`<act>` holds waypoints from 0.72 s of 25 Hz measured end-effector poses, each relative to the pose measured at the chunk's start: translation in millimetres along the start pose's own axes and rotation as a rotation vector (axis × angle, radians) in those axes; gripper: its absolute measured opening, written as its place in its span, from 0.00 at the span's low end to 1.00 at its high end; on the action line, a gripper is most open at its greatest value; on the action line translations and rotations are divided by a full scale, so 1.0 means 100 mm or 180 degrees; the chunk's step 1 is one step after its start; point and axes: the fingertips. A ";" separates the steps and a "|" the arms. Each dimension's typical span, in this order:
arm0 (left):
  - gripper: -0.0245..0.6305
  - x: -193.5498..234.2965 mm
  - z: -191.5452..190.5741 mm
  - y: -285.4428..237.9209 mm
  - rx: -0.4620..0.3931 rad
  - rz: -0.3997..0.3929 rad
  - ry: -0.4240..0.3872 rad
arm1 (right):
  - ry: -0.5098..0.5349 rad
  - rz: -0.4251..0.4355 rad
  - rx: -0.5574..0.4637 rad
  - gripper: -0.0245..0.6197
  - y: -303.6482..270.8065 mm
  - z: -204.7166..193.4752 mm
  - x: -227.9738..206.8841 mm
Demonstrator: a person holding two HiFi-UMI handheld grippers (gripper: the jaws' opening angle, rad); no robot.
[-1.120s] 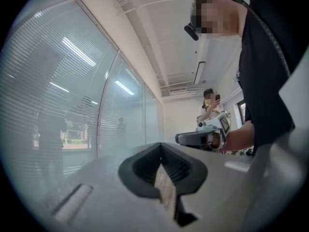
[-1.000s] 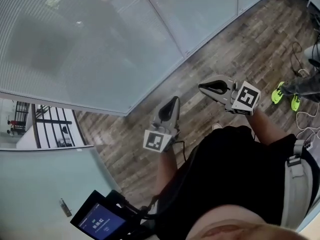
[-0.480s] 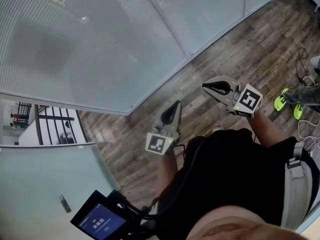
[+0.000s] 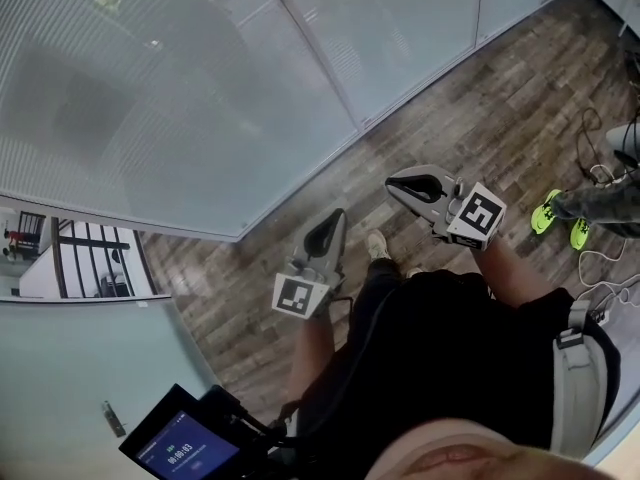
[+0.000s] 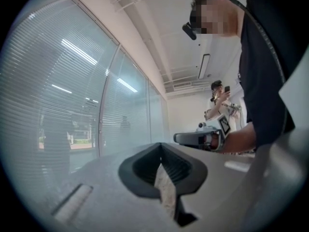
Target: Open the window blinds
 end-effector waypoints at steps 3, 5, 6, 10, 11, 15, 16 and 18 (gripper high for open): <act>0.04 0.07 0.01 -0.12 -0.0017 -0.0107 -0.0037 | 0.0004 -0.0027 -0.0021 0.05 -0.07 0.01 -0.04; 0.04 0.19 0.01 -0.19 -0.0006 -0.0162 -0.0067 | 0.0023 -0.0044 -0.0043 0.05 -0.17 0.03 -0.09; 0.04 0.22 0.01 -0.22 0.0005 -0.0186 -0.0079 | 0.0044 -0.0059 -0.0074 0.05 -0.19 0.07 -0.12; 0.04 0.23 0.00 -0.29 0.0018 -0.0267 -0.0094 | 0.0175 -0.0148 -0.0178 0.05 -0.19 0.20 -0.24; 0.04 0.31 -0.01 -0.31 0.0016 -0.0259 -0.0075 | 0.0194 -0.0164 -0.0219 0.05 -0.27 0.24 -0.29; 0.04 0.67 0.01 -0.38 -0.0062 -0.0197 -0.0037 | 0.0185 -0.0026 -0.0285 0.05 -0.61 0.36 -0.29; 0.04 0.69 0.03 -0.39 -0.0082 -0.0206 -0.0063 | 0.0230 0.0027 -0.0285 0.05 -0.65 0.39 -0.26; 0.04 0.72 0.08 -0.41 -0.0117 -0.0223 -0.0108 | 0.0343 0.0083 -0.0262 0.05 -0.72 0.43 -0.23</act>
Point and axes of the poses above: the fingertips, and each gripper's own axes: y backward along the fingers, x to its left, z out of its top, and after that the axes turned 8 degrees about -z, right-handed
